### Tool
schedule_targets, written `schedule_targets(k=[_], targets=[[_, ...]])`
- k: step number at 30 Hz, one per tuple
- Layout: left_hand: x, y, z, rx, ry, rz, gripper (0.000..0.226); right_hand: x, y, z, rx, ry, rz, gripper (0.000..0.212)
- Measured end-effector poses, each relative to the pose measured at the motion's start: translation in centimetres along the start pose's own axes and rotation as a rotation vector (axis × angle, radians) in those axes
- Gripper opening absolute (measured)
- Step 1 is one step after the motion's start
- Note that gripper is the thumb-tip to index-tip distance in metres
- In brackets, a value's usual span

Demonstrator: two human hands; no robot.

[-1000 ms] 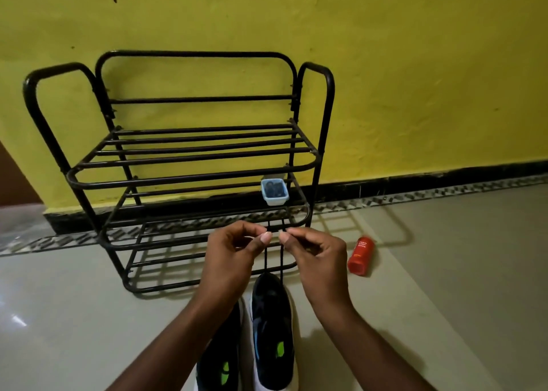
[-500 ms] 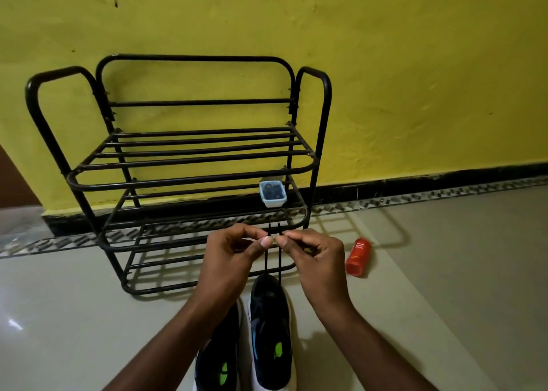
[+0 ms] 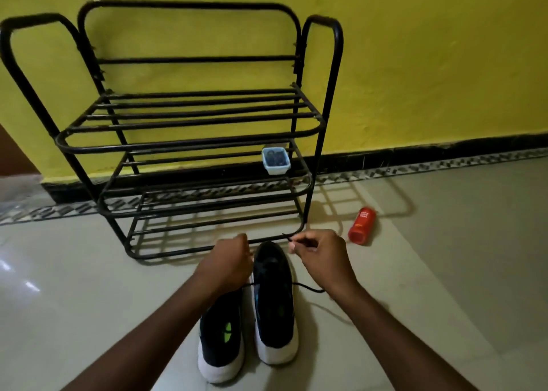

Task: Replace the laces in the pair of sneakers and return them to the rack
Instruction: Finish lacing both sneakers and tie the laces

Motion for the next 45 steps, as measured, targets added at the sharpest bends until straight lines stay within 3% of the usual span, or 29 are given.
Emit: schedule_targets(k=[2, 5, 7, 11, 14, 16, 18, 20, 23, 26, 32, 40, 43, 45], targets=[[1.0, 2.5, -0.3, 0.167, -0.068, -0.168, 0.027, -3.1, 1.7, -0.3, 0.143, 0.063, 0.214, 0.017], [1.5, 5.3, -0.6, 0.317, -0.039, -0.158, 0.027, -7.9, 4.6, 0.5, 0.474, 0.232, 0.411, 0.053], [1.2, 7.0, -0.6, 0.416, 0.024, -0.104, 0.016, -9.5, 5.3, 1.1, 0.546, 0.286, 0.459, 0.048], [0.1, 7.1, -1.1, 0.363, 0.050, -0.122, 0.005, -7.6, 3.6, 0.5, 0.411, 0.235, 0.294, 0.008], [-0.5, 5.0, -1.8, 0.128, 0.000, -0.130, 0.018, -4.2, 2.0, 0.2, 0.344, 0.154, 0.126, 0.010], [-0.9, 4.4, -2.1, 0.101, 0.030, 0.296, 0.017, -1.9, 1.4, 0.4, 0.331, 0.097, 0.089, 0.010], [-1.9, 5.4, -2.2, 0.272, -0.039, 0.728, 0.021, 0.0, 1.3, 0.9, 0.319, 0.039, 0.114, 0.007], [-2.9, 6.6, -2.3, 0.403, -0.151, 0.900, 0.017, 1.5, 1.2, 1.6, 0.297, -0.025, 0.206, 0.004], [-2.3, 5.9, -3.3, 0.288, -0.241, 0.834, 0.011, 1.5, 1.5, 2.4, 0.324, -0.031, 0.250, 0.008], [-0.8, 3.9, -3.4, 0.174, -0.166, 0.781, 0.007, 0.0, 2.2, 3.1, 0.374, 0.030, 0.196, 0.016], [1.8, 0.9, -1.8, 0.031, -0.034, 0.957, 0.010, -2.1, 5.4, 2.6, 0.329, 0.111, 0.243, 0.021], [4.9, 0.3, -1.7, -0.131, 0.052, 0.452, 0.007, -1.5, 10.2, 1.8, 0.309, 0.183, 0.646, 0.035], [5.6, 1.2, -1.9, -0.112, 0.020, 0.580, 0.010, -1.6, 10.9, 1.9, 0.295, 0.194, 0.697, 0.050], [5.7, 1.9, -2.0, -0.067, 0.013, 0.744, 0.012, -1.9, 10.3, 2.1, 0.253, 0.258, 0.607, 0.043]])
Point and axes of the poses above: each hand's wrist, its own z-axis away from the middle knuckle, its own y-axis out of the palm, x = y × z, the point moved 7 cm from there along -z, towards the middle knuckle, and after that the axes turned 9 degrees about x, right-handed, at the moved point
